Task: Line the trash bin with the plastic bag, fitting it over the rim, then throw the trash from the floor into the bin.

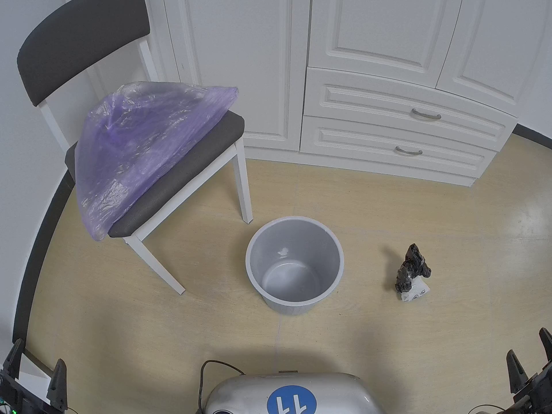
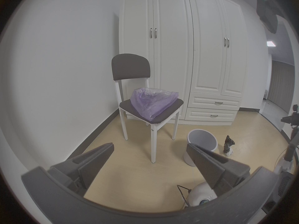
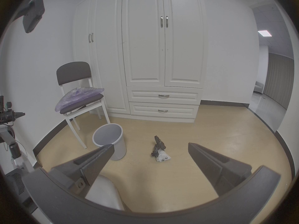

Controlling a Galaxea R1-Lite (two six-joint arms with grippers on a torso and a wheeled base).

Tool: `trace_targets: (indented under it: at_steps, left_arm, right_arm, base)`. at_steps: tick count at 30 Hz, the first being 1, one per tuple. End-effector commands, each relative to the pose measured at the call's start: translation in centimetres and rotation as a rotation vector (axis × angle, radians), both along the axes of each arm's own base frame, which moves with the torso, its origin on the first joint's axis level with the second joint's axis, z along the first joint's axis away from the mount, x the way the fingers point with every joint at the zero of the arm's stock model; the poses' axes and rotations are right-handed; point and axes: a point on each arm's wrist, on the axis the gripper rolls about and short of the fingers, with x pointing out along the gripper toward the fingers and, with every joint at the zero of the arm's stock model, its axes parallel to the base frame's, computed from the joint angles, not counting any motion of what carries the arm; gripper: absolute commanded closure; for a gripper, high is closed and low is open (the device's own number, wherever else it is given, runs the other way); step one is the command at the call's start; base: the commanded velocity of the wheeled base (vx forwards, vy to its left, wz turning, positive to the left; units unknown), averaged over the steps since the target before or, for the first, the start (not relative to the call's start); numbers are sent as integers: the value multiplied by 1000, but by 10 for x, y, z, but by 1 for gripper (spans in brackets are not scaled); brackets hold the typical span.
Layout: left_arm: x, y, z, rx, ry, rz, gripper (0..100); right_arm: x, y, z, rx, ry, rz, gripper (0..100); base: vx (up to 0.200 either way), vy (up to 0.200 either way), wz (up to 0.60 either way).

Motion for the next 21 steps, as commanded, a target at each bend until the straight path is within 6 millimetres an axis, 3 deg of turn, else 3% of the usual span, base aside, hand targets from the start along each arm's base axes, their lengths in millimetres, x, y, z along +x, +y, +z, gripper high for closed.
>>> trace_targets:
  at_steps: [1, 21]
  left_arm:
    - [0, 0, -5, -1, 3, 1, 0]
    - [0, 0, -5, 4, 3, -4, 0]
  right_arm:
    - [0, 0, -5, -1, 5, 3, 0]
    - [0, 0, -5, -2, 5, 8, 0]
  base:
    - [0, 0, 0]
    - [0, 0, 0]
